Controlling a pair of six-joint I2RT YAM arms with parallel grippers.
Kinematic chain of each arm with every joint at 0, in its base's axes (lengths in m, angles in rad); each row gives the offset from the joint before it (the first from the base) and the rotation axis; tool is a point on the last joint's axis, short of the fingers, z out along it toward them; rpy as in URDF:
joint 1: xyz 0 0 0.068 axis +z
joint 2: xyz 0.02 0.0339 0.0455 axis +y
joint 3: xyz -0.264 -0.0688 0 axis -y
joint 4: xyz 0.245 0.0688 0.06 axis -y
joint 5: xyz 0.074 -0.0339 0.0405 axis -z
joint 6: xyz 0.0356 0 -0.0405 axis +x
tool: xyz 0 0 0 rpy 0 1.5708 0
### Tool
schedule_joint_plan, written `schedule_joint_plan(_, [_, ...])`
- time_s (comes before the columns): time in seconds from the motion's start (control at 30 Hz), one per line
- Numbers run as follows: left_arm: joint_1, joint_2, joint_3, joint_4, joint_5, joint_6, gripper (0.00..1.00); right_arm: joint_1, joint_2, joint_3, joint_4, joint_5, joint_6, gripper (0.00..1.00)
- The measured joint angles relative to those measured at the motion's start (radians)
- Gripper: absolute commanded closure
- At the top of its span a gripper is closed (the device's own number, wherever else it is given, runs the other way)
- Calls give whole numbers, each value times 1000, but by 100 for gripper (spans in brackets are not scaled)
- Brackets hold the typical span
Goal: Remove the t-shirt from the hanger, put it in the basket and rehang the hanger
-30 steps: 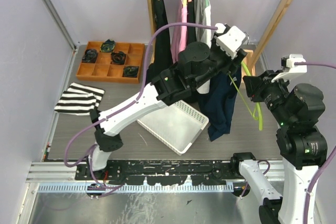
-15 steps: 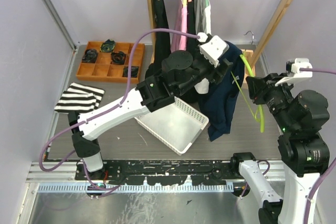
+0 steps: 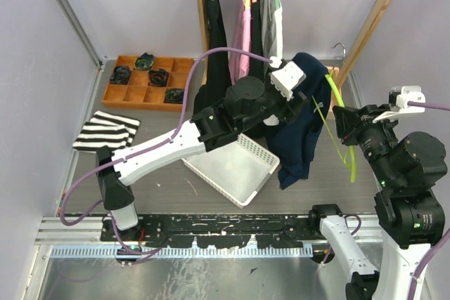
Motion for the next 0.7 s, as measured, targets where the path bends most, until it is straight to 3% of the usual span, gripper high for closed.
schedule_joint_plan(0.33, [14, -76, -52, 55, 37, -30, 29, 0, -19, 0, 0, 2, -3, 99])
schedule_joint_plan(0.7, [87, -52, -34, 84, 207, -87, 29, 0, -19, 0, 1, -13, -3, 99])
